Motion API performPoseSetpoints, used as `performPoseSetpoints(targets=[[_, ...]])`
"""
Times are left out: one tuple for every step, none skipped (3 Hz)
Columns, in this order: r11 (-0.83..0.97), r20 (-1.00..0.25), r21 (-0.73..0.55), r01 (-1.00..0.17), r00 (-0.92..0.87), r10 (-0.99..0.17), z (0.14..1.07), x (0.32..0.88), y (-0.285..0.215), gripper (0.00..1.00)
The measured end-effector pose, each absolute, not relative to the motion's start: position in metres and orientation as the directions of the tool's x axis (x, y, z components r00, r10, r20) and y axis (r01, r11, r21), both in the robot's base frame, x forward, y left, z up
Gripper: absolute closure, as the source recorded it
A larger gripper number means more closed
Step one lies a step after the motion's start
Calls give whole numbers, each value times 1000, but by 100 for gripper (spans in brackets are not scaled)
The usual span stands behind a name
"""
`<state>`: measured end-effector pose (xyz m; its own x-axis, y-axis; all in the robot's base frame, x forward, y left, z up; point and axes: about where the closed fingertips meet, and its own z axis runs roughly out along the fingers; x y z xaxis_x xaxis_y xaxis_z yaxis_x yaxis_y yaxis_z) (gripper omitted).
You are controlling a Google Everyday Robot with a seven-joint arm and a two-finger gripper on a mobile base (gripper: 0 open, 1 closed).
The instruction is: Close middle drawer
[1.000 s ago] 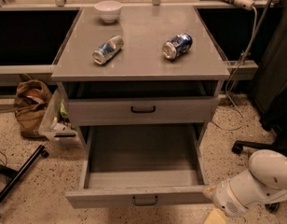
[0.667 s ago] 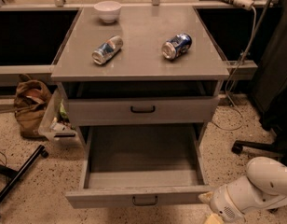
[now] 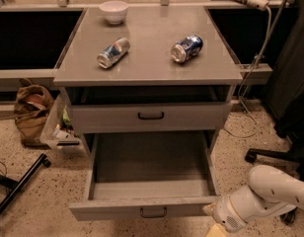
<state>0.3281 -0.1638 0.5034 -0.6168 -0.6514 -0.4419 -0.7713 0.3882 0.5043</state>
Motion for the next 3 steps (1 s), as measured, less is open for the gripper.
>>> performPoseSetpoints(targets=[[373,-448,510,-775,-610,-654,490,342,-146,0],[374,-466,505,-778,-610,-641,475,359,-139,0],[374,-475,502,-780,-610,-635,472,362,-138,0]])
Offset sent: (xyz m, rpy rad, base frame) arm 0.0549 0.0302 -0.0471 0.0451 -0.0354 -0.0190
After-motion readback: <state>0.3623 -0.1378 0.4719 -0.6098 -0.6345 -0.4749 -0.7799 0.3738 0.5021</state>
